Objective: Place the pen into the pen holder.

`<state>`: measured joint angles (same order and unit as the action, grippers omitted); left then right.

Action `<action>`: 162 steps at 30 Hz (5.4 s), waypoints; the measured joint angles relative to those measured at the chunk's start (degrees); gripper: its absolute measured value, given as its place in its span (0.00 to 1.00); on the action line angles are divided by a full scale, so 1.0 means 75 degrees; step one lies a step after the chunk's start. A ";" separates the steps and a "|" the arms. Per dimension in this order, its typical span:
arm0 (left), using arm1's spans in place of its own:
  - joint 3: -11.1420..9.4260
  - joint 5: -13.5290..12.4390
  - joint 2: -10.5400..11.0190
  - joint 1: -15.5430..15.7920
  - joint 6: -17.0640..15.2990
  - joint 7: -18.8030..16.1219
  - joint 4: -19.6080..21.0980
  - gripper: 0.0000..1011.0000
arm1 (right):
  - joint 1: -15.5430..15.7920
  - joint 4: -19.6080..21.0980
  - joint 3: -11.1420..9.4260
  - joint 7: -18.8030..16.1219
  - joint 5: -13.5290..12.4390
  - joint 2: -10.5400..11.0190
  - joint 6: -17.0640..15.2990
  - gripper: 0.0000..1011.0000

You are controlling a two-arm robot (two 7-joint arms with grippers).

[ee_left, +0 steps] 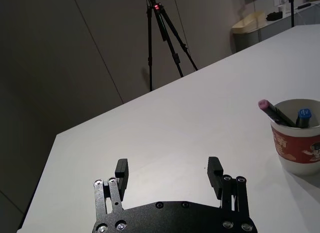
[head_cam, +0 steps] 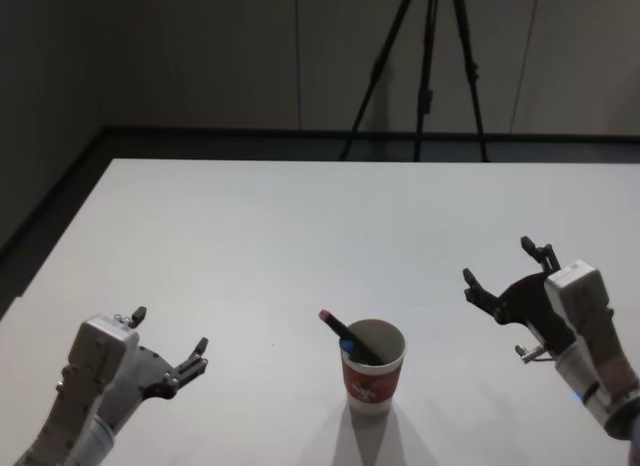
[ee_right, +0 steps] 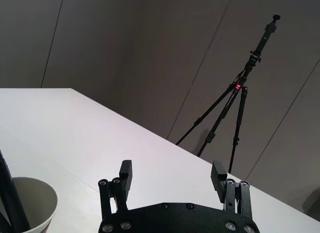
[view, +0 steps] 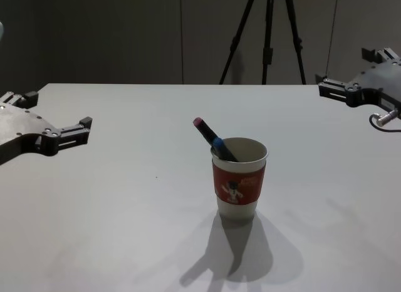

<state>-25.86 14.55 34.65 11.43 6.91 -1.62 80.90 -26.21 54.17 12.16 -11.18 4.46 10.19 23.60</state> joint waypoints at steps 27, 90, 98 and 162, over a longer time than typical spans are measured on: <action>0.0000 0.0000 0.0000 0.0000 0.0000 0.0000 0.0000 0.99 | 0.0801 0.1046 -0.0268 0.0845 0.0428 0.0130 -0.0720 0.99; 0.0000 0.0000 0.0000 0.0000 -0.0001 0.0000 0.0000 0.99 | 0.1970 0.3566 0.1834 0.1711 -0.2536 0.3260 -0.2230 0.99; 0.0000 0.0000 0.0000 0.0000 0.0000 0.0000 0.0000 0.99 | 0.1970 0.3566 0.1832 0.1709 -0.2535 0.3261 -0.2228 0.99; 0.0000 0.0000 0.0000 0.0000 -0.0001 0.0000 0.0000 0.99 | 0.1970 0.3563 0.1828 0.1707 -0.2534 0.3261 -0.2227 0.99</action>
<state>-25.86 14.55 34.65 11.43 6.91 -1.62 80.90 -11.43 80.89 25.86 1.62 -14.54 34.65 6.91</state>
